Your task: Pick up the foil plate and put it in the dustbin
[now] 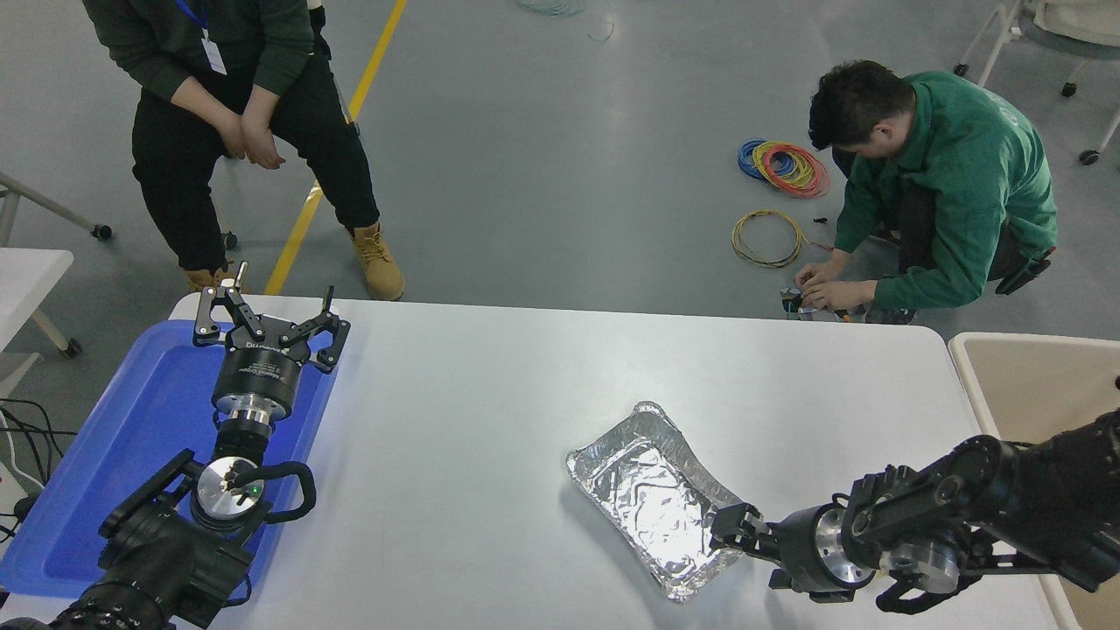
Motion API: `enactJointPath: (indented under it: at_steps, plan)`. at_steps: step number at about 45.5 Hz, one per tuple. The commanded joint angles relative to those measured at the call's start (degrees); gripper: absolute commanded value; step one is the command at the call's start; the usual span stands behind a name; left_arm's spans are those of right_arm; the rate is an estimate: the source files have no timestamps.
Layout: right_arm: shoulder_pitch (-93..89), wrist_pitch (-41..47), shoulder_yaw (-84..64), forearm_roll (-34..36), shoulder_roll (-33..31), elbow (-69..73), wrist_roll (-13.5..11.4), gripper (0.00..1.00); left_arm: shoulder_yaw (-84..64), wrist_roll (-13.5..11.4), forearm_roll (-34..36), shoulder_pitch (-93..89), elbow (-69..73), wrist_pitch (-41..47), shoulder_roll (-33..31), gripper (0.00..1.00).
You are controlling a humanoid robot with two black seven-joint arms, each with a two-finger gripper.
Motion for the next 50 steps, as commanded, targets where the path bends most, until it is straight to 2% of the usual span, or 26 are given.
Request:
enactJointPath:
  at_steps: [1, 8, 13, 27, 50]
  plan:
    - [-0.66, -1.46, -0.05, -0.66, 1.29, -1.31, 0.06, 0.68, 0.00, -0.05, 0.00, 0.00, 0.00, -0.03, 0.06, 1.00]
    - [-1.72, -1.73, -0.13, -1.02, 2.52, -2.19, 0.14, 0.53, 0.00, -0.05, 0.00, 0.00, 0.00, -0.03, 0.06, 1.00]
    - [-2.07, -1.73, -0.13, -1.02, 3.13, -2.28, 0.14, 0.35, 0.00, 0.03, 0.00, 0.00, 0.00, -0.03, -0.03, 1.00]
    - [-1.98, -1.82, -0.75, -1.02, 4.10, -2.98, 0.14, 0.00, 0.00, -0.05, 0.00, 0.00, 0.00, 0.06, -0.03, 1.00]
    - [3.19, -1.56, -3.47, -0.84, 3.66, -2.36, 0.14, 0.00, 0.00, 0.03, 0.00, 0.00, 0.00, -0.03, 0.06, 1.00]
